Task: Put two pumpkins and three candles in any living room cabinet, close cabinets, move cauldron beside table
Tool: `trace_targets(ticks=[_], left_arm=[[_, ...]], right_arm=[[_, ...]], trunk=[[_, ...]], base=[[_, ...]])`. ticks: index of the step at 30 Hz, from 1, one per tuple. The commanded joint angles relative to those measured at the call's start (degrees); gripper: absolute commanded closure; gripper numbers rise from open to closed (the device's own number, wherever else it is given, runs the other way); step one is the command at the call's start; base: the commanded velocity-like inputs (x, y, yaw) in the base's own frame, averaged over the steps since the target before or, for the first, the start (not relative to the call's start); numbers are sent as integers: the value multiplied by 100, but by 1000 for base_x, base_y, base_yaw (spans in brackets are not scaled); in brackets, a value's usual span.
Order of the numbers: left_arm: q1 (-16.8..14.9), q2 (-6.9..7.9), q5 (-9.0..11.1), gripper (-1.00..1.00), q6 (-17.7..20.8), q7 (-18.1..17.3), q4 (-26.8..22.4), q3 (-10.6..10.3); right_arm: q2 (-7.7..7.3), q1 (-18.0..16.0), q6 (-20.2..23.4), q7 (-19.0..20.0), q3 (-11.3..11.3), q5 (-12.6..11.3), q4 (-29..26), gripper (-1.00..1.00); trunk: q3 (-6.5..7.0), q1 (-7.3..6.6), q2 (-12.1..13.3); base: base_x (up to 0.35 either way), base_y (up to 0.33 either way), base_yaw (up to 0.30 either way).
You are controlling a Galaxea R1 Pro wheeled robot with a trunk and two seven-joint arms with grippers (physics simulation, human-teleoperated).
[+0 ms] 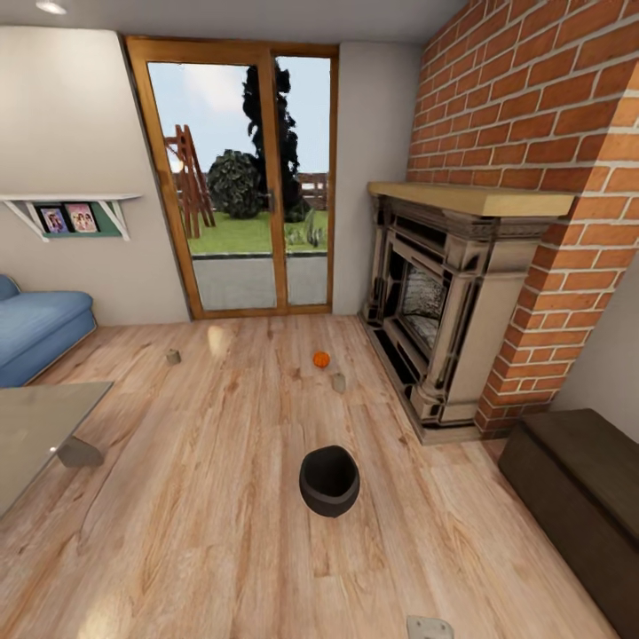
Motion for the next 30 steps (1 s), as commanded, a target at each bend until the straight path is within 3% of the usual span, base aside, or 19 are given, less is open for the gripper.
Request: trace_targets(ticks=[1,5,7,8,10,11,14,17,20,30], left_arm=[[0,1,0,-100,3,0,0,0],[0,9,8,-100,46,-6,0,6],[-2,10,6,-100,248,-9,-35,6],[-143,10,3,-100,804,-7,-258,6],[-291,13,-2,-100,1278,-3,-466,6],[-522,36,-6,-100,1741,3,-612,9],[-957,75,-11,-100,2126,9,-699,111],[-1291,100,-24,-100,2378,38,-734,434],[-1443,109,-30,-100,2617,108,-743,550],[-1597,67,-20,-100,2885,145,-747,606]], right_arm=[[3,0,0,-5,0,-2,-3,-100],[16,0,1,-30,-5,-10,-4,-100],[3,0,1,-13,-26,-40,-15,-100],[-2,-13,75,-2,-58,-68,-65,-100],[5,-62,257,-10,-70,-76,-152,-100],[2,-205,654,-22,-79,-82,-310,-100],[4,-557,1285,-41,-99,-98,-467,-100],[6,-1002,1752,-57,-278,-103,-524,-100],[6,-1323,2224,-93,-468,-105,-529,-100],[57,-1942,3104,-431,-655,-126,-543,-100]], trunk=[[18,-23,42],[90,-111,202],[126,-154,282],[144,-176,322],[180,-220,403],[198,-242,443],[252,-308,563],[306,-374,683],[360,-440,804],[539,-660,1205]], base=[[0,0,2],[0,0,0],[0,0,0],[0,0,0],[0,0,0],[0,0,0],[0,0,0],[0,0,0],[0,0,0],[0,0,0]])
